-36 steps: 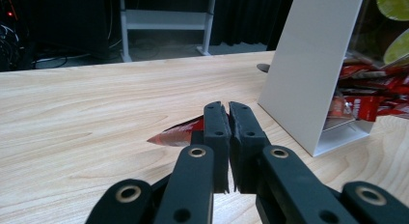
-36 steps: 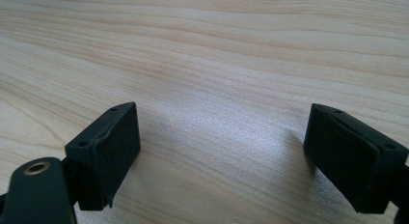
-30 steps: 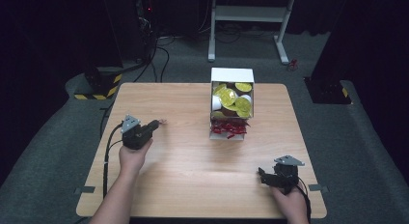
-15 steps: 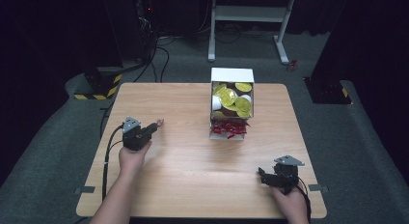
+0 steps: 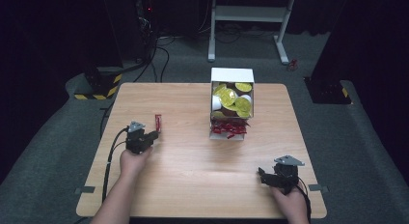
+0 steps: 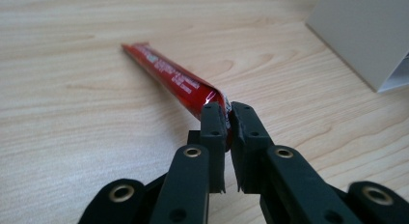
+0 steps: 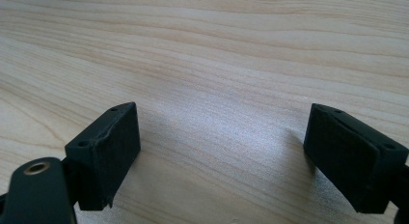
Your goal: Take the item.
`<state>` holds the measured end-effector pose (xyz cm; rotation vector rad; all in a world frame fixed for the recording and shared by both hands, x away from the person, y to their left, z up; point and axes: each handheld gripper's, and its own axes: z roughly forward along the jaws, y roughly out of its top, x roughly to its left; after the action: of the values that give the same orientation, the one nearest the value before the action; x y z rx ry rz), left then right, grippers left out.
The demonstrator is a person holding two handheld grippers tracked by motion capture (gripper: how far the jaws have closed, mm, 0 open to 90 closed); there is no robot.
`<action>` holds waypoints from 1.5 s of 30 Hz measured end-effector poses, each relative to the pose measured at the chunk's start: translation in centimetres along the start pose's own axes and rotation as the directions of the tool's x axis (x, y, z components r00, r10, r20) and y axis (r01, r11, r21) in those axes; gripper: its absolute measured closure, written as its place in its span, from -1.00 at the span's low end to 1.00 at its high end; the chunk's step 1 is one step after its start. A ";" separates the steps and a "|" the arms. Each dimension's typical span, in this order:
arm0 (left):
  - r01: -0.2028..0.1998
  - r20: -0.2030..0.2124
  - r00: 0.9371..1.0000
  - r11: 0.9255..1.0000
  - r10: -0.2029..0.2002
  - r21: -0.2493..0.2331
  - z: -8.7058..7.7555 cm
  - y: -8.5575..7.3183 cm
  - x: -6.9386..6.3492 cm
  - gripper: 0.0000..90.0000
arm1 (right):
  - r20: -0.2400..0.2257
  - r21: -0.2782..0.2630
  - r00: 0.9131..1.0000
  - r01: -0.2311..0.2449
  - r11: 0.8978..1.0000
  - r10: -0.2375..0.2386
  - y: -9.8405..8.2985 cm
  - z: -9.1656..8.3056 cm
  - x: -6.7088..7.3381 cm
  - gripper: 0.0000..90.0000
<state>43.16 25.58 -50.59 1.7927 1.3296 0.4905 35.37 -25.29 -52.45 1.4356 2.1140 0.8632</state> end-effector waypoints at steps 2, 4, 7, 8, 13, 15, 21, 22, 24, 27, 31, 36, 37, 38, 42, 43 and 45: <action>-0.003 -0.005 1.000 1.000 0.003 0.007 0.2 -0.1 0.0 0.84 | 0.000 0.000 1.000 0.001 1.000 -0.001 0.0 0.0 0.0 -0.72; -0.002 -0.007 1.000 1.000 0.003 0.021 0.4 -0.2 0.0 0.84 | 0.000 0.000 1.000 0.001 1.000 -0.001 0.0 0.0 0.0 -0.72; 0.008 -0.007 1.000 0.999 -0.008 0.039 0.6 -0.3 0.1 0.84 | 0.000 0.001 1.000 -0.003 1.000 0.003 0.0 0.0 0.0 -0.72; 0.004 -0.010 1.000 0.999 -0.004 0.050 0.7 -0.4 0.1 0.83 | 0.000 0.000 1.000 0.000 1.000 0.000 0.0 0.0 0.0 -0.72; -0.003 -0.019 1.000 0.997 0.004 0.079 1.0 -0.6 0.1 0.83 | 0.000 0.001 1.000 -0.003 1.000 0.003 0.0 0.0 0.0 -0.71; -0.001 -0.018 1.000 0.997 0.002 0.083 1.1 -0.7 0.1 0.82 | 0.000 0.001 1.000 -0.003 1.000 0.003 0.0 0.0 0.0 -0.72; -0.010 -0.012 1.000 0.995 0.011 0.095 1.3 -0.8 0.0 0.70 | 0.000 0.000 1.000 0.001 1.000 -0.001 0.0 0.0 0.0 -0.72; -0.008 -0.011 1.000 0.996 0.009 0.094 1.3 -0.8 0.0 0.66 | 0.000 -0.001 1.000 0.001 1.000 -0.001 0.0 0.0 0.0 -0.72; -0.002 -0.010 1.000 0.996 0.003 0.090 1.2 -0.7 0.0 0.55 | 0.000 -0.001 1.000 0.001 1.000 -0.001 0.0 0.0 0.0 -0.72; -0.005 -0.002 1.000 0.996 0.005 0.085 0.9 -0.6 0.0 0.43 | 0.000 0.000 1.000 0.001 1.000 -0.001 0.0 0.0 0.0 -0.72; -0.010 0.010 1.000 0.998 0.010 0.070 0.4 -0.3 0.0 0.26 | 0.000 0.000 1.000 0.001 1.000 -0.001 0.0 0.0 0.0 -0.71; -0.042 0.012 0.999 0.998 0.041 0.048 -0.8 -0.3 0.0 0.14 | 0.000 0.000 1.000 0.001 1.000 -0.001 0.0 0.0 0.0 -0.72; -0.045 0.009 0.999 0.998 0.045 0.046 -1.1 -0.3 0.1 0.12 | 0.000 0.000 1.000 0.001 1.000 -0.001 0.0 0.0 0.0 -0.72; -0.038 0.015 0.999 0.998 0.038 0.044 -1.3 -0.3 0.1 0.10 | 0.000 -0.001 1.000 0.001 1.000 -0.001 0.0 0.0 0.0 -0.72; -0.051 0.014 0.999 0.998 0.051 0.045 -2.2 -0.3 0.2 0.05 | 0.000 0.000 1.000 0.001 1.000 -0.001 0.0 0.0 0.0 -0.72; -0.054 0.014 0.998 0.998 0.053 0.044 -2.5 -0.3 0.2 0.04 | 0.000 0.000 1.000 0.001 1.000 -0.001 0.0 0.0 0.0 -0.72; -0.060 0.017 0.998 0.998 0.060 0.035 -3.0 -0.3 0.1 0.02 | 0.000 0.000 1.000 0.001 1.000 -0.001 0.0 0.0 0.0 -0.71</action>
<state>40.84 26.92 -49.12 1.8667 1.2841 0.4861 35.37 -25.29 -52.45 1.4348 2.1143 0.8634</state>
